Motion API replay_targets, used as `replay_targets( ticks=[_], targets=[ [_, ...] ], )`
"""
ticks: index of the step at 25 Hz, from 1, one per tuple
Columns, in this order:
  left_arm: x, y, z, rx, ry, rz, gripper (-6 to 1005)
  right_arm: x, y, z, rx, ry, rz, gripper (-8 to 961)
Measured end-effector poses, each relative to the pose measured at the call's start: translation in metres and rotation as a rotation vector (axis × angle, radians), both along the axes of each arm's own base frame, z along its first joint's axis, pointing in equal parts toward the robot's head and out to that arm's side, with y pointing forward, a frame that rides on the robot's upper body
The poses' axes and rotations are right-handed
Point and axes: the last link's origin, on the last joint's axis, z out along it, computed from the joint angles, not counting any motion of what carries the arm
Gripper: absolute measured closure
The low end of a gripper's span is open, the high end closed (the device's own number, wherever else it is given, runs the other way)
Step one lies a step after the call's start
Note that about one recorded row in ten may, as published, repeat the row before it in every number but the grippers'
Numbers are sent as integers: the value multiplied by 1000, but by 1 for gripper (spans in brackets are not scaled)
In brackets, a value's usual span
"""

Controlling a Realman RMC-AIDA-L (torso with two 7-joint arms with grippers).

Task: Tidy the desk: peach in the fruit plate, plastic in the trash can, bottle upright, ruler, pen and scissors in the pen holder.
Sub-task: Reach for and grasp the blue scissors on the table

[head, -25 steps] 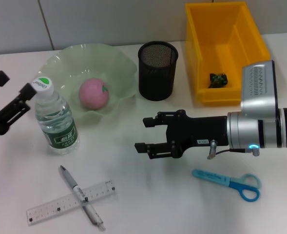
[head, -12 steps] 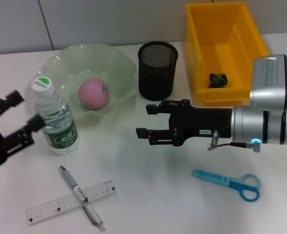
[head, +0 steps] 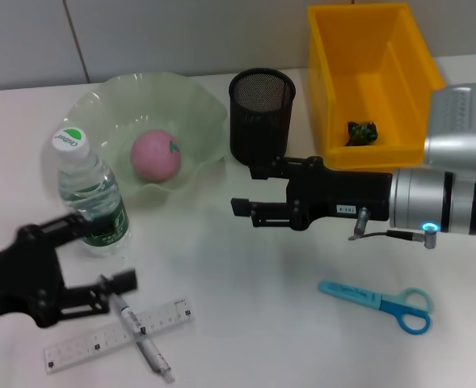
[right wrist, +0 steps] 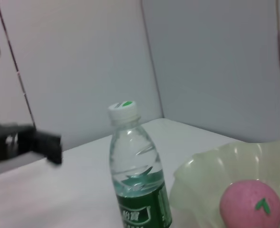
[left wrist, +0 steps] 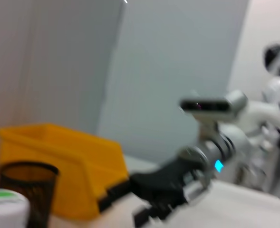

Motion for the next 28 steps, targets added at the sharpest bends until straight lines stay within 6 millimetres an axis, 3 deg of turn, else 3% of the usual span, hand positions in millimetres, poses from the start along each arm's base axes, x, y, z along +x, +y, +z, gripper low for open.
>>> replay_targets(
  ticks=[7, 13, 19, 21, 28],
  targets=[
    [12, 7, -16, -122, 113, -76, 138, -8, 8, 10, -39, 0, -41, 215],
    [13, 10, -26, -170, 186, -102, 138, -20, 10, 25, -179, -111, -94, 215],
    [13, 11, -34, -176, 225, -132, 138, -34, 6, 44, -324, -313, -163, 215],
    [14, 11, -37, -170, 221, -144, 138, -43, 4, 53, -388, -454, -205, 215],
    [14, 12, -39, -166, 218, -142, 138, -54, 0, 52, -444, -764, -264, 215]
  ],
)
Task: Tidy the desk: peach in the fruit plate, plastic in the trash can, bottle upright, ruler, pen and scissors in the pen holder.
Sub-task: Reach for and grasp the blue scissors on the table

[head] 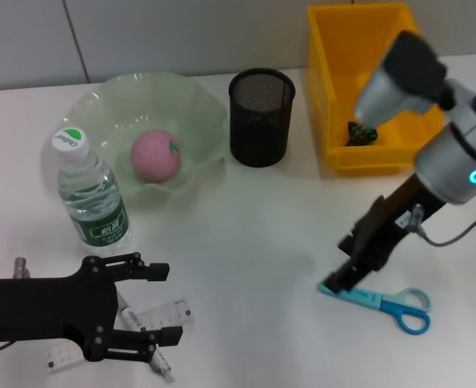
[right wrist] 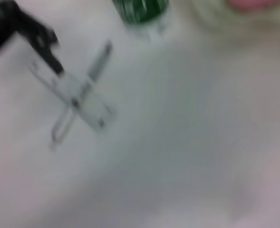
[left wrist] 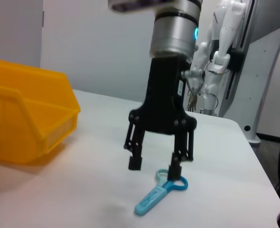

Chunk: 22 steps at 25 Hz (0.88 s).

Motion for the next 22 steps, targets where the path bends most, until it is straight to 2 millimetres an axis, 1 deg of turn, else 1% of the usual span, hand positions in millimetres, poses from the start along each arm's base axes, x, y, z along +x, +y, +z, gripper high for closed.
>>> replay_targets(
  ticks=[2, 3, 4, 8, 15, 22],
  targets=[
    [1, 0, -1, -3, -5, 2, 138, -2, -2, -6, -24, -85, 15, 215],
    [1, 0, -1, -3, -5, 2, 138, -4, -3, -11, -41, -165, 32, 215],
    [1, 0, -1, -3, -5, 2, 138, -4, -3, -11, -41, -165, 32, 215],
    [3, 3, -5, -6, -16, 10, 138, -9, -7, -22, -74, -274, 76, 215],
    [2, 3, -5, -7, -11, 7, 138, -8, -12, -30, -104, -337, 113, 215],
    [-1, 0, -5, -13, -9, 18, 138, -4, -12, -33, -92, -337, 123, 215]
  ],
)
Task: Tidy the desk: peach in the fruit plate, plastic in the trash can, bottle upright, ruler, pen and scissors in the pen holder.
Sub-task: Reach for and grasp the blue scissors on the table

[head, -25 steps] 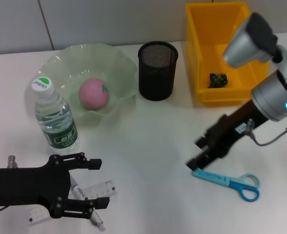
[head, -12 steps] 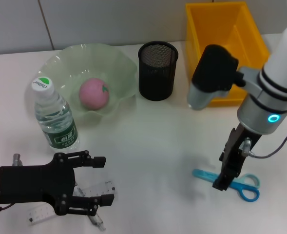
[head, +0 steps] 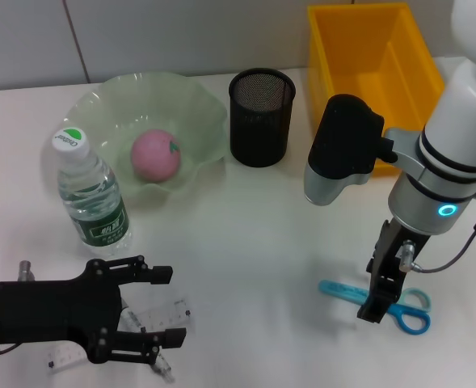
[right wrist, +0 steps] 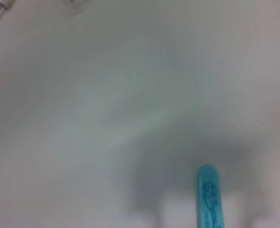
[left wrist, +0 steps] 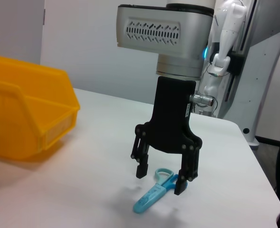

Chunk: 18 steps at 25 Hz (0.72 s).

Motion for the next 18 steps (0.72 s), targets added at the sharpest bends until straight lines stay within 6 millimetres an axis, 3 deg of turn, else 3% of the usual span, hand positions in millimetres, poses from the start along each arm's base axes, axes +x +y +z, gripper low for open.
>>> replay_targets(
  ticks=[18],
  targets=[
    [-2, -2, 0, -10, 4, 5, 138, 1, -4, -6, -26, -27, 33, 247]
  ],
)
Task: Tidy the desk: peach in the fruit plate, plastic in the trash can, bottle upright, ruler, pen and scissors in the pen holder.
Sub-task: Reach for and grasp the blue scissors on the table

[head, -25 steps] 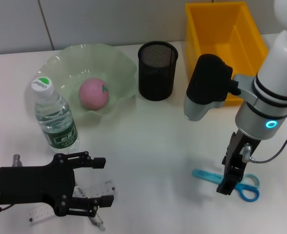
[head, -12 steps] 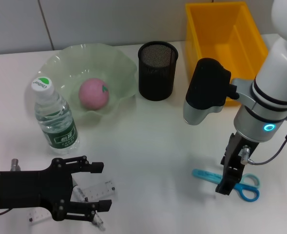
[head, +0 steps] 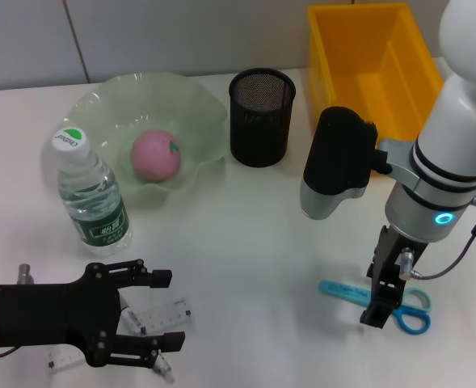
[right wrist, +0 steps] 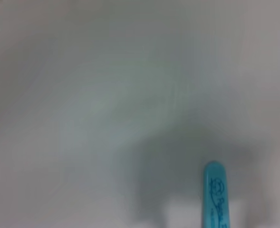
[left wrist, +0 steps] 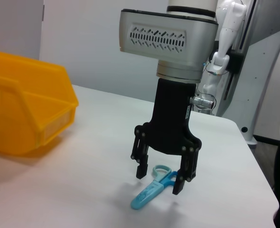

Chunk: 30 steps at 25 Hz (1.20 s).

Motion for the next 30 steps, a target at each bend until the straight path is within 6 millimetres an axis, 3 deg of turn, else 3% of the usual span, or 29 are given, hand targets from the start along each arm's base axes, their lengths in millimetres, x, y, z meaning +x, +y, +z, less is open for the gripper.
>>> replay_targets(
  ticks=[8, 14, 30],
  targets=[
    [0, 0, 0, 0, 0, 3, 138, 1, 1, 1, 1, -35, 15, 266],
    [0, 0, 0, 2, -2, 6, 138, 1, 2, 0, 1, -37, 19, 384],
    [2, 4, 0, 12, 0, -2, 138, 0, 0, -5, -17, -55, 46, 422]
  ],
)
